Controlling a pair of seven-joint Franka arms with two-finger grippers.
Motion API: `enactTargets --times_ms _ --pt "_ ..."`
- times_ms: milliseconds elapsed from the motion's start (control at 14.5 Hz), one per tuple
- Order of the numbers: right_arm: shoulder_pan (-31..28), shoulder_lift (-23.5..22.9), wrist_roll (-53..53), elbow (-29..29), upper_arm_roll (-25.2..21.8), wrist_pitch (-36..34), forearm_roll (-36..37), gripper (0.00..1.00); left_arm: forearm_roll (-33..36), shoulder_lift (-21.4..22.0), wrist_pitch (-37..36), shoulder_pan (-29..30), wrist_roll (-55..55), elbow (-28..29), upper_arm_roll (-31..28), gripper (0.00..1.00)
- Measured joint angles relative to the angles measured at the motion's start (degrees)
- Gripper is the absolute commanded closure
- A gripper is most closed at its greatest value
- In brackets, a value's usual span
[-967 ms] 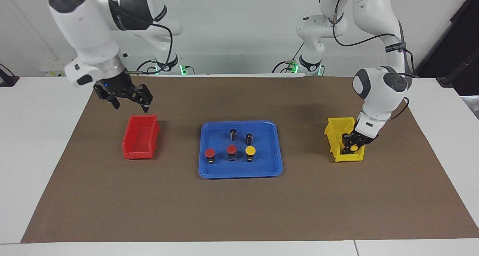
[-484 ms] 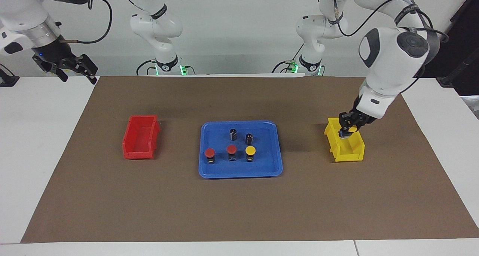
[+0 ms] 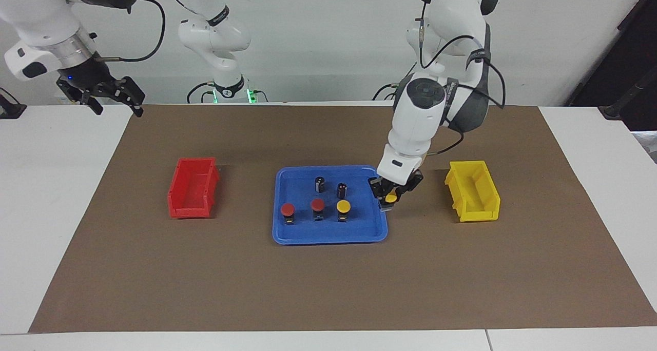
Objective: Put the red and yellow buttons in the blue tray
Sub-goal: 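Carry the yellow button to the blue tray with the left gripper and release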
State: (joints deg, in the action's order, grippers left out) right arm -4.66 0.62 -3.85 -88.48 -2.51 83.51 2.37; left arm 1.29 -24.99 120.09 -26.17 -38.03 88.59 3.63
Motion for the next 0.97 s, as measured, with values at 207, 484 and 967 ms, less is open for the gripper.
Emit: enactTargets --times_ms 207,484,967 --pt "0.38 0.02 0.43 -0.08 1.51 0.06 1.23 0.0 -0.04 -3.2 5.3 -0.34 -0.15 0.98 -0.02 0.98" --pt "0.36 0.04 0.44 -0.11 1.02 0.09 1.23 0.0 -0.05 -4.07 6.94 -0.51 -0.16 2.17 0.0 0.98" --pt "0.54 0.04 0.44 -0.74 1.11 0.08 1.22 0.0 -0.05 -4.07 8.44 -2.72 -1.37 3.39 0.01 0.98"
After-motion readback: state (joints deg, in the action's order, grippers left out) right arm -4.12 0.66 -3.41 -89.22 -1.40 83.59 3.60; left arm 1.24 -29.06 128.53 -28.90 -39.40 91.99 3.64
